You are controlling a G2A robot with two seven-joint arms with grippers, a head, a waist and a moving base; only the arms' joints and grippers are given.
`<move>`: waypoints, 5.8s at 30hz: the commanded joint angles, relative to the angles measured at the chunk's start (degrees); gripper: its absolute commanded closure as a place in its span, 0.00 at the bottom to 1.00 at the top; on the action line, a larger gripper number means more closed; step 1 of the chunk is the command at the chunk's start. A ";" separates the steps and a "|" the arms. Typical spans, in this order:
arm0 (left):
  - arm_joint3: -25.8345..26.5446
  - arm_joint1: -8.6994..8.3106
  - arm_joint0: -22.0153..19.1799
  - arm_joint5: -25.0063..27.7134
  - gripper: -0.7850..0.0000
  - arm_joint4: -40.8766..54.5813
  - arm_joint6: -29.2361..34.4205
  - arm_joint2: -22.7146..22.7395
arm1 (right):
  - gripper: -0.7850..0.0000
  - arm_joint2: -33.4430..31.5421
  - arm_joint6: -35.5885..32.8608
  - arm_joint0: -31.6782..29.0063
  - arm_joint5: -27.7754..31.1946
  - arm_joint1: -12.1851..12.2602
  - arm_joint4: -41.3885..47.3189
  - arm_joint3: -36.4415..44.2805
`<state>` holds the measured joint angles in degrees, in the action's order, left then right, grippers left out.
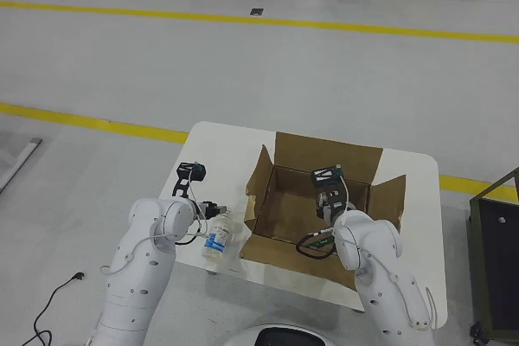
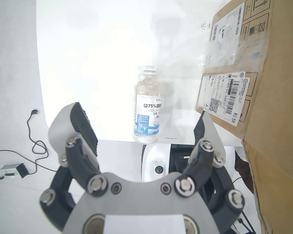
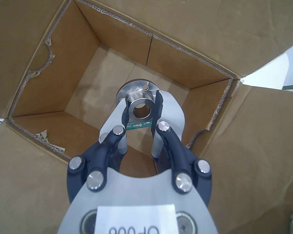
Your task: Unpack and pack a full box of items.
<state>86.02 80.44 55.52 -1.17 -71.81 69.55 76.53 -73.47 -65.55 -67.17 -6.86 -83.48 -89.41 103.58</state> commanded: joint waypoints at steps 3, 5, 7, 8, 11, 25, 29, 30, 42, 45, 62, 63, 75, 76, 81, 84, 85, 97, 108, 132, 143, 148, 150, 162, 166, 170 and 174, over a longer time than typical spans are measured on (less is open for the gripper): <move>0.00 0.00 0.00 0.00 0.00 0.00 0.00 0.00 | 1.00 0.45 3.58 -0.40 0.90 -0.01 0.43 0.61; 0.00 0.00 0.00 0.00 0.00 0.00 0.00 0.00 | 1.00 -0.07 4.67 -0.28 1.02 0.01 0.87 3.49; 0.00 0.00 0.00 0.00 0.00 0.00 0.00 0.00 | 1.00 -1.29 5.43 -0.62 1.51 0.14 1.63 6.90; 0.00 0.00 0.00 0.00 0.00 0.00 0.00 0.00 | 1.00 -2.06 5.87 -0.80 1.88 0.23 1.72 8.99; 0.00 0.00 0.00 0.00 0.00 0.00 0.00 0.00 | 1.00 -5.00 6.42 -2.06 2.21 0.50 3.15 14.78; 0.00 0.00 0.00 0.00 0.00 0.00 0.00 0.00 | 1.00 -25.55 9.16 -10.53 -0.78 1.53 11.53 31.06; 0.00 0.00 0.00 0.00 0.00 0.00 0.00 0.00 | 1.00 -30.57 10.02 -12.26 -1.13 1.82 11.64 31.06; 0.00 0.00 0.00 0.00 0.00 0.00 0.00 0.00 | 1.00 -31.66 10.07 -12.73 -1.14 1.90 11.37 31.06; 0.00 0.00 0.00 0.00 0.00 0.00 0.00 0.00 | 1.00 -36.41 2.57 -19.29 -2.53 2.39 6.91 28.28; 0.00 0.00 0.00 0.00 0.00 0.00 0.00 0.00 | 1.00 -35.84 0.18 -20.16 -2.99 2.45 5.41 23.86; 0.00 0.00 0.00 0.00 0.00 0.00 0.00 0.00 | 1.00 -28.39 -3.41 -17.67 -1.88 2.62 0.87 -2.16; 0.00 0.00 0.00 0.00 0.00 0.00 0.00 0.00 | 1.00 -27.97 -3.24 -17.32 -1.98 2.60 0.89 -3.16; 0.00 0.00 0.00 0.00 0.00 0.00 0.00 0.00 | 0.61 -25.36 -2.80 -14.69 -2.14 2.70 -0.71 -9.63; 0.00 0.00 0.00 0.00 0.00 0.00 0.00 0.00 | 0.59 -25.31 -2.88 -14.51 -2.05 2.73 -0.77 -9.87; 0.00 0.00 0.00 0.00 0.00 0.00 0.00 0.00 | 0.52 -25.23 -3.36 -14.17 -1.92 2.84 -0.79 -9.69; 0.00 0.00 0.00 0.00 0.00 0.00 0.00 0.00 | 0.51 -25.66 -3.81 -14.46 -1.79 2.94 -0.68 -7.41; 0.00 0.00 0.00 0.00 0.00 0.00 0.00 0.00 | 0.51 -26.30 -3.84 -14.69 -2.09 3.00 -0.58 -5.60; 0.00 0.00 0.00 0.00 0.00 0.00 0.00 0.00 | 1.00 -36.39 -0.85 -19.57 -7.15 3.28 4.03 31.06; 0.00 0.00 0.00 0.00 0.00 0.00 0.00 0.00 | 1.00 -12.31 -2.86 -8.91 -0.31 3.46 -6.79 30.95; 0.00 0.00 0.00 0.00 0.00 0.00 0.00 0.00 | 1.00 5.58 -12.20 3.90 -13.11 -0.49 -13.80 -3.78; 0.00 0.00 0.00 0.00 0.00 0.00 0.00 0.00 | 1.00 5.58 -12.20 3.90 -13.11 -0.49 -13.80 -3.78; 0.00 0.00 0.00 0.00 0.00 0.00 0.00 0.00 | 1.00 5.63 -9.79 3.10 -12.29 -0.61 -11.87 -4.81; 0.00 0.00 0.00 0.00 0.00 0.00 0.00 0.00 | 1.00 5.47 -10.00 3.77 -11.96 -0.85 -10.16 -6.86; 0.00 0.00 0.00 0.00 0.00 0.00 0.00 0.00 | 1.00 -0.54 -3.80 7.27 -28.09 -4.29 6.94 -21.84; 0.00 0.00 0.00 0.00 0.00 0.00 0.00 0.00 | 1.00 -2.09 0.62 7.14 -32.51 -5.82 8.23 -25.66; 0.00 0.00 0.00 0.00 0.00 0.00 0.00 0.00 | 1.00 -1.99 0.98 7.37 -32.86 -6.29 8.01 -26.62; 0.00 0.00 0.00 0.00 0.00 0.00 0.00 0.00 | 1.00 -1.99 0.98 7.37 -32.86 -6.29 8.01 -26.62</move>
<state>86.02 80.44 55.52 -1.17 -71.81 69.55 76.53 -75.45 -64.58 -59.80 -39.72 -89.77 -81.41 76.97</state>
